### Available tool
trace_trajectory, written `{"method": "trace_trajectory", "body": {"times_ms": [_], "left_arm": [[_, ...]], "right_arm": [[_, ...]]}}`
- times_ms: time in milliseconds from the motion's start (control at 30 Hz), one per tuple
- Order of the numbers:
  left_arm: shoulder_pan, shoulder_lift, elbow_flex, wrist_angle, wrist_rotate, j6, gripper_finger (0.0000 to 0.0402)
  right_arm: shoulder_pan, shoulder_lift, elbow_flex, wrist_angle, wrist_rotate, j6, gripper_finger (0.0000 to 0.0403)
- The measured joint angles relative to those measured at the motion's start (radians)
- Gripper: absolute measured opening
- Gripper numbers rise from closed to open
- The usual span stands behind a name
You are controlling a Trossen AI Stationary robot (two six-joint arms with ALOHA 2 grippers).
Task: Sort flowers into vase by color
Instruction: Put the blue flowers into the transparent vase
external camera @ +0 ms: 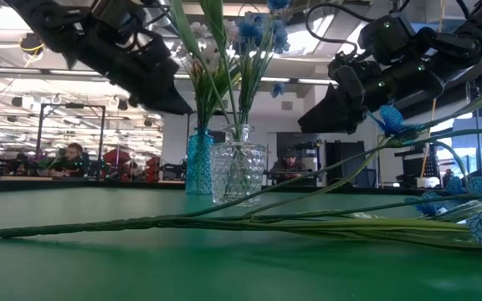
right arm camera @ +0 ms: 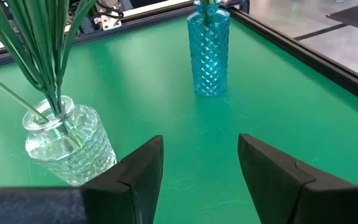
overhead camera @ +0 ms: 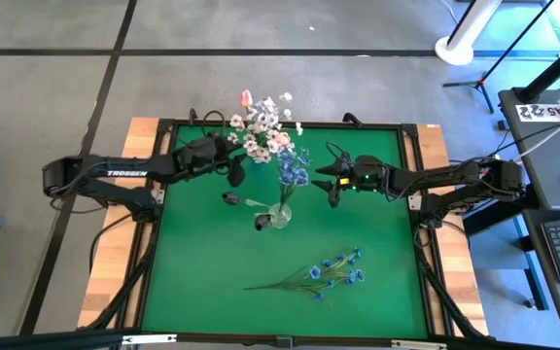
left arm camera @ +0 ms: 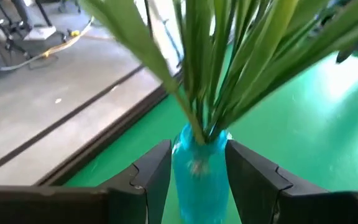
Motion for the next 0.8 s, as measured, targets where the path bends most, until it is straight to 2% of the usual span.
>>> {"method": "trace_trajectory", "body": {"times_ms": [233, 467, 533, 700, 800], "left_arm": [[-0.032, -0.131, 0.0, -0.255, -0.011, -0.062, 0.0148], [-0.165, -0.195, 0.0, -0.47, -0.027, -0.2, 0.0148], [-0.213, -0.194, 0.0, -0.518, -0.004, -0.25, 0.0151], [-0.362, -0.185, 0.0, -0.537, 0.105, -0.357, 0.018], [-0.455, -0.186, 0.0, -0.521, 0.115, -0.414, 0.0189]], "right_arm": [[0.0, 0.0, 0.0, -0.005, -0.006, 0.001, 0.0205], [0.0, 0.0, 0.0, -0.005, -0.006, 0.001, 0.0205], [0.0, 0.0, 0.0, -0.004, -0.006, 0.001, 0.0205], [0.0, 0.0, 0.0, -0.003, -0.006, 0.001, 0.0205], [0.0, 0.0, 0.0, 0.001, -0.006, 0.001, 0.0205]]}}
